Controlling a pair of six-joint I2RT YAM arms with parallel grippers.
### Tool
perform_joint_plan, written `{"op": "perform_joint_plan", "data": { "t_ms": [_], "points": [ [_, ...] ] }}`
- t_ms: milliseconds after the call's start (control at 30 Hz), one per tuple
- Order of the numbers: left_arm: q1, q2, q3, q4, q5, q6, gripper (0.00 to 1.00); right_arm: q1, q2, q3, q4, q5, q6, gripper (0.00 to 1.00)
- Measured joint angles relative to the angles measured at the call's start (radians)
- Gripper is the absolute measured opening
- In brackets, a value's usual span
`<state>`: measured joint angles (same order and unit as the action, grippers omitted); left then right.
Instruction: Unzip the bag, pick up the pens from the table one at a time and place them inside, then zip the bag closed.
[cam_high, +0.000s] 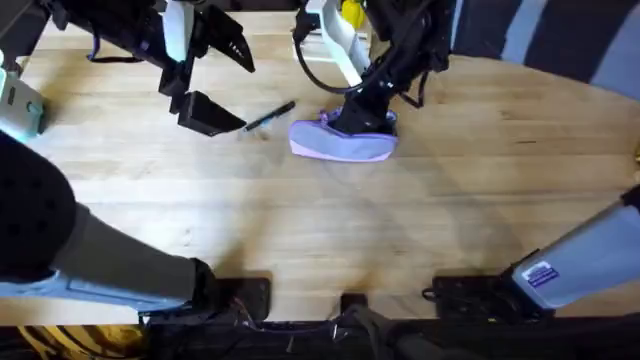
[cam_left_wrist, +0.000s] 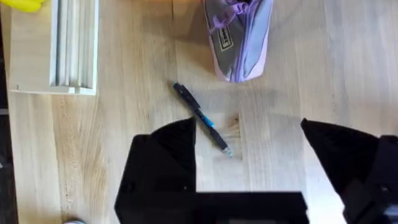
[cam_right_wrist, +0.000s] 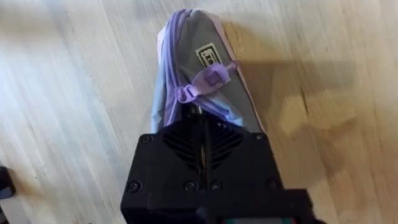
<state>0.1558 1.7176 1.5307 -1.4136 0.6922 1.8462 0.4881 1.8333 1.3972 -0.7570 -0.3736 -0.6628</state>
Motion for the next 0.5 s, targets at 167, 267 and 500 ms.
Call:
{"op": "perform_joint_plan", "data": {
  "t_ms": [167,267,500],
  "points": [
    [0.0,0.0,0.0,0.0,0.0,0.0,0.993,0.0,0.036,0.0,-0.002,-0.017,0.0,0.034],
    [0.0,0.0,0.0,0.0,0.0,0.0,0.993,0.0,0.036,0.0,-0.002,-0.017,0.0,0.034],
    [0.0,0.0,0.0,0.0,0.0,0.0,0.993,0.0,0.036,0.0,-0.006,-0.03,-0.004,0.915]
  ]
}}
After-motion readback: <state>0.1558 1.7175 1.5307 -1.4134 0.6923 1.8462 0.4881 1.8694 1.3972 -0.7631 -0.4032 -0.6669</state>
